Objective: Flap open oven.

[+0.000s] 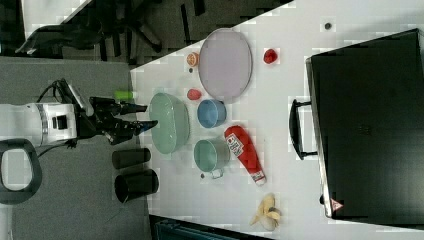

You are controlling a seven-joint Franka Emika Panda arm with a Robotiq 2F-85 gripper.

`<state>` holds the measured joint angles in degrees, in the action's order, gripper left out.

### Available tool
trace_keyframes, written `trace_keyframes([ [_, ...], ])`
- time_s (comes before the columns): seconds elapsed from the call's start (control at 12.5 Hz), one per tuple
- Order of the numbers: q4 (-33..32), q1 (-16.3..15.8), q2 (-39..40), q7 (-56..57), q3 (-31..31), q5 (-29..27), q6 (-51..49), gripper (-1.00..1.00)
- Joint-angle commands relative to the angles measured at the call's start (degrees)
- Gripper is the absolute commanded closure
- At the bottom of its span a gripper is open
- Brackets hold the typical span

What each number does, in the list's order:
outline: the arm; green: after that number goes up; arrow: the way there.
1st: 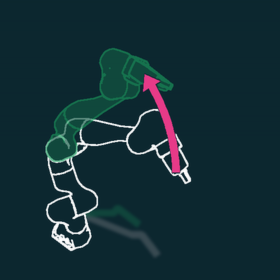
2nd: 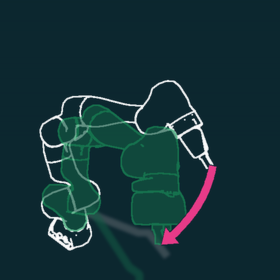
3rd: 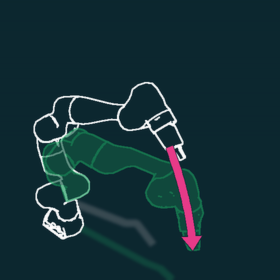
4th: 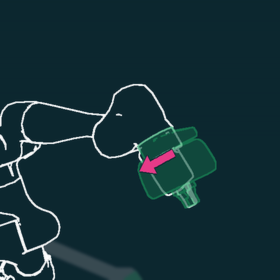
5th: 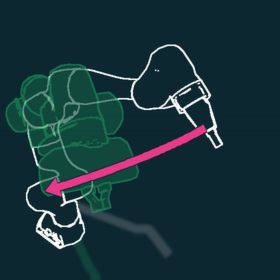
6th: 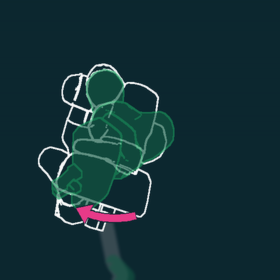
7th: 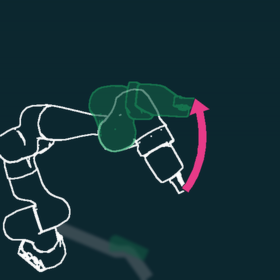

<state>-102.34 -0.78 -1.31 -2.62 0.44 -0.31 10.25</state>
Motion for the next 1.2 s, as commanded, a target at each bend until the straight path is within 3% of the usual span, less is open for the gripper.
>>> trace_keyframes([
  [0.08, -7.0, 1.7, -16.6, 3.7, 0.8, 1.8, -11.5, -0.59],
  [0.24, -7.0, 1.7, -16.6, 3.7, 0.8, 1.8, -11.5, -0.99],
  [0.48, -7.0, 1.7, -16.6, 3.7, 0.8, 1.8, -11.5, -1.00],
  [0.56, -7.0, 1.7, -16.6, 3.7, 0.8, 1.8, -11.5, -0.89],
  [1.04, -8.2, 1.8, -16.5, 3.9, 1.3, 1.8, -11.4, 0.56],
  [1.2, -9.9, 2.0, -16.0, 4.9, 2.2, 1.9, -11.3, 0.65],
])
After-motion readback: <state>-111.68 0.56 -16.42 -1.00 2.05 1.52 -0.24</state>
